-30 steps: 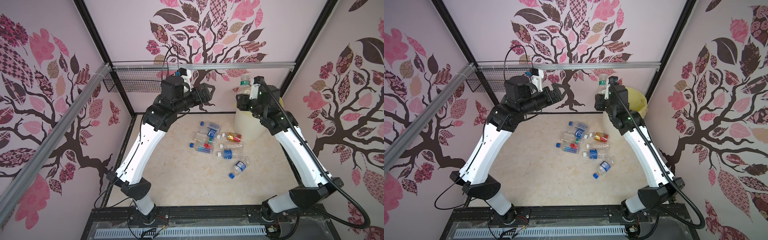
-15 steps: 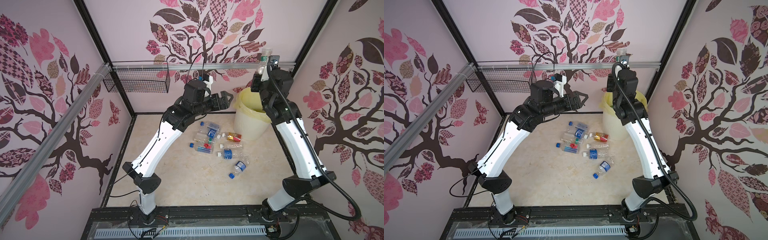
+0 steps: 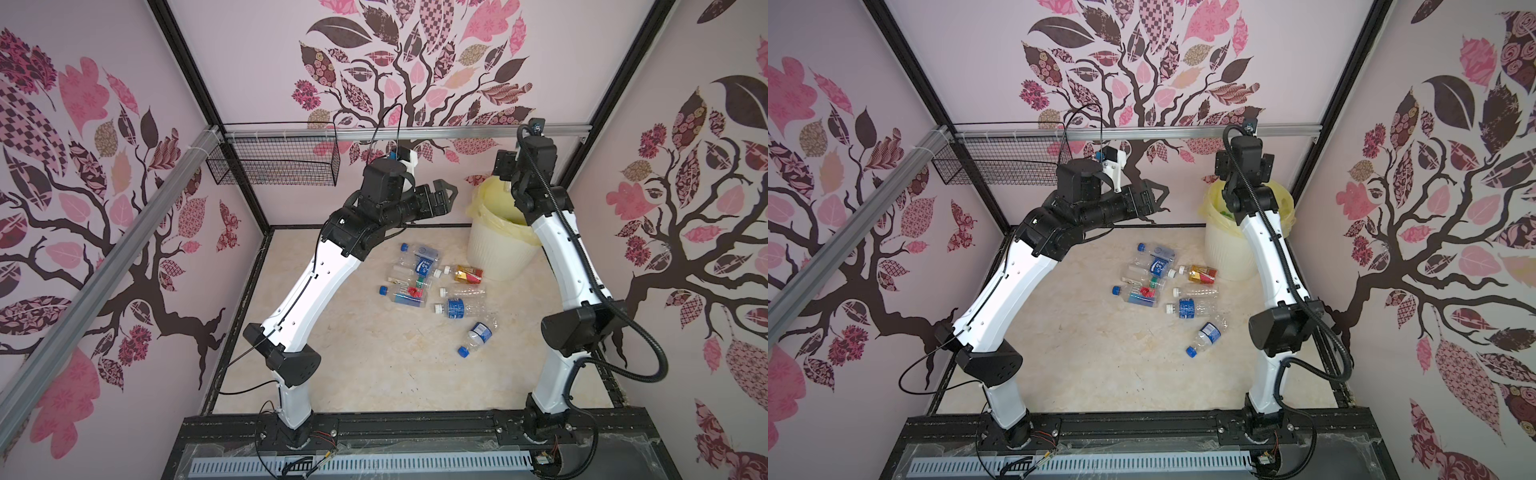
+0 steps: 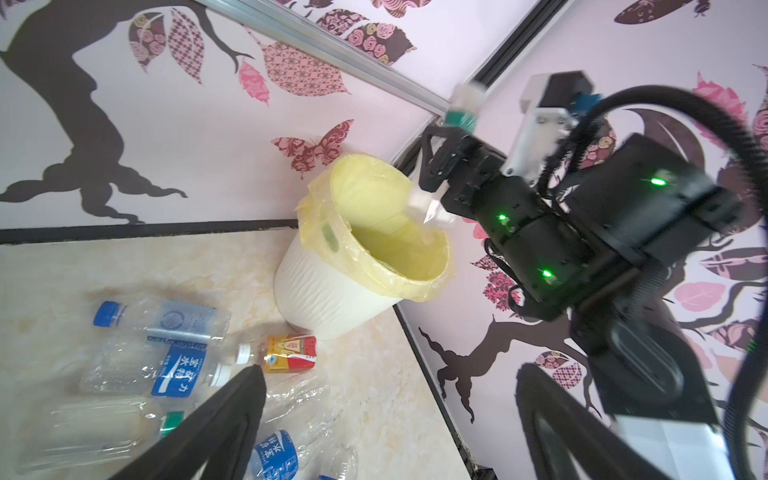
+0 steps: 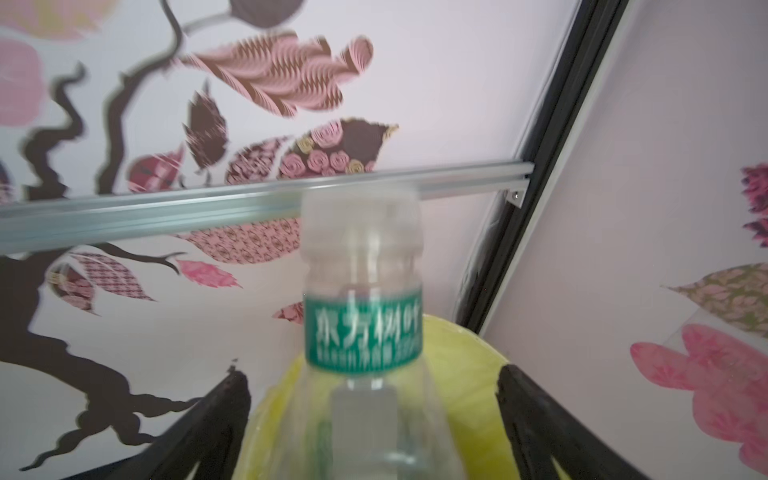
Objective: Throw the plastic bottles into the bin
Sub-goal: 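Carry the tea bottle over the bin with the right gripper and release it, then withdraw the right gripper from the bin while the left gripper moves to the pile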
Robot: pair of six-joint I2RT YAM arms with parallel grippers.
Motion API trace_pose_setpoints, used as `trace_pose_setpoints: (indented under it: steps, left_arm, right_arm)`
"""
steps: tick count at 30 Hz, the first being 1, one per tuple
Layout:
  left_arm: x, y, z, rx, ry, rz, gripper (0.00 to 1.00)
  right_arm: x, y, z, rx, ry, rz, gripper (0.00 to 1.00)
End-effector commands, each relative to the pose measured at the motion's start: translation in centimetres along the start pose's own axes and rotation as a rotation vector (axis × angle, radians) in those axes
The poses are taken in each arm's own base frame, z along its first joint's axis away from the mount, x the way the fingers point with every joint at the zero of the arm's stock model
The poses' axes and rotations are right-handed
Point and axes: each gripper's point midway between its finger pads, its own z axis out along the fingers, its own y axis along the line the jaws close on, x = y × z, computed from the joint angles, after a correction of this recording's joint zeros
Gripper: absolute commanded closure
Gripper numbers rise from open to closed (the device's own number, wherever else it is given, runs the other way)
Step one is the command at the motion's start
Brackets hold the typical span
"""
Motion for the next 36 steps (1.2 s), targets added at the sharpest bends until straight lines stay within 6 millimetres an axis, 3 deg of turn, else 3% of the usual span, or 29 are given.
trace_pose_setpoints:
  steps: [1, 5, 14, 22, 30, 31, 36]
  left_arm:
    - [0.1, 0.7, -1.0, -0.036, 0.0, 0.005, 0.03]
    - [0.2, 1.1, -0.8, -0.055, 0.001, -0.002, 0.03]
    - [2.0, 3.4, -0.7, -0.146, 0.028, -0.054, 0.03]
    - [4.1, 7.0, -1.4, -0.288, 0.05, -0.091, 0.03]
    - [6.8, 10.3, -1.5, -0.396, 0.076, -0.134, 0.03]
    - [8.0, 11.3, -1.4, -0.423, 0.1, -0.143, 0.03]
    - [10.5, 14.2, -2.0, -0.529, 0.135, -0.15, 0.03]
  right_arm:
    - [-1.8, -0.2, -1.3, -0.014, -0.015, 0.073, 0.01]
    - [-2.7, -0.2, -2.1, -0.034, -0.031, 0.106, 0.0]
    - [-1.9, 0.2, -3.8, -0.092, 0.026, 0.163, 0.0]
    - [-0.9, 2.5, -8.1, -0.173, 0.058, 0.128, 0.0]
    - [3.4, 4.7, -12.1, -0.273, 0.158, 0.105, 0.0]
    - [4.0, 4.8, -12.6, -0.284, 0.167, 0.105, 0.0]
    - [7.6, 6.0, -15.1, -0.335, 0.217, 0.037, 0.0]
